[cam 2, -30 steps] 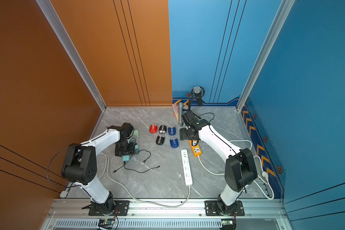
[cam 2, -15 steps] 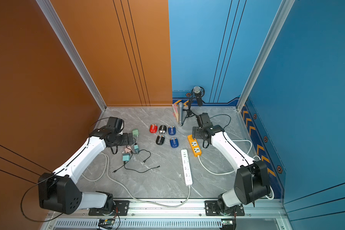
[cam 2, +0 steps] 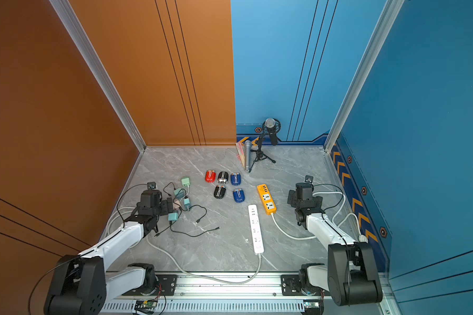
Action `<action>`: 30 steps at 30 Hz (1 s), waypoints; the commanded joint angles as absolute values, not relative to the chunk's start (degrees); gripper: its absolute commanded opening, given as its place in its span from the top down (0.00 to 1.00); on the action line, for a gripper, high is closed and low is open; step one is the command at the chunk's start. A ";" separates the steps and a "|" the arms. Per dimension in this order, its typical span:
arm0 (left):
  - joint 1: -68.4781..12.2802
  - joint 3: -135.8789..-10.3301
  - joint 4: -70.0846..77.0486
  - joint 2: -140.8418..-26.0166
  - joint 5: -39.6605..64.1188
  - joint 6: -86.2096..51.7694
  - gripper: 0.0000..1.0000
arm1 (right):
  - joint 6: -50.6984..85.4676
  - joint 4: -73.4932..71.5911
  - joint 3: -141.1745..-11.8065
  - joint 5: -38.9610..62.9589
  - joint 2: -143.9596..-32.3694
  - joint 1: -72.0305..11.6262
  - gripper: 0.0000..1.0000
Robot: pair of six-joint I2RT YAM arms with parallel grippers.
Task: Unplug the electric shaver
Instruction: Reset both arms
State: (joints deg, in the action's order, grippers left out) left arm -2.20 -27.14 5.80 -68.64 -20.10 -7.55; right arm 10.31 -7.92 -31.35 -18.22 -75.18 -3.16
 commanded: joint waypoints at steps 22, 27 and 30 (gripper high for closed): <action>-3.96 -20.71 54.62 -89.33 -16.90 0.00 0.02 | 2.94 -47.02 -22.37 -5.52 -87.10 -1.23 0.00; -4.22 -20.79 54.63 -89.44 -17.23 0.15 0.02 | 2.95 -46.98 -22.48 -5.50 -87.12 -1.23 0.00; -4.00 -21.06 54.49 -89.71 -16.88 0.15 0.02 | 2.99 -46.97 -22.44 -5.49 -87.10 -1.23 0.00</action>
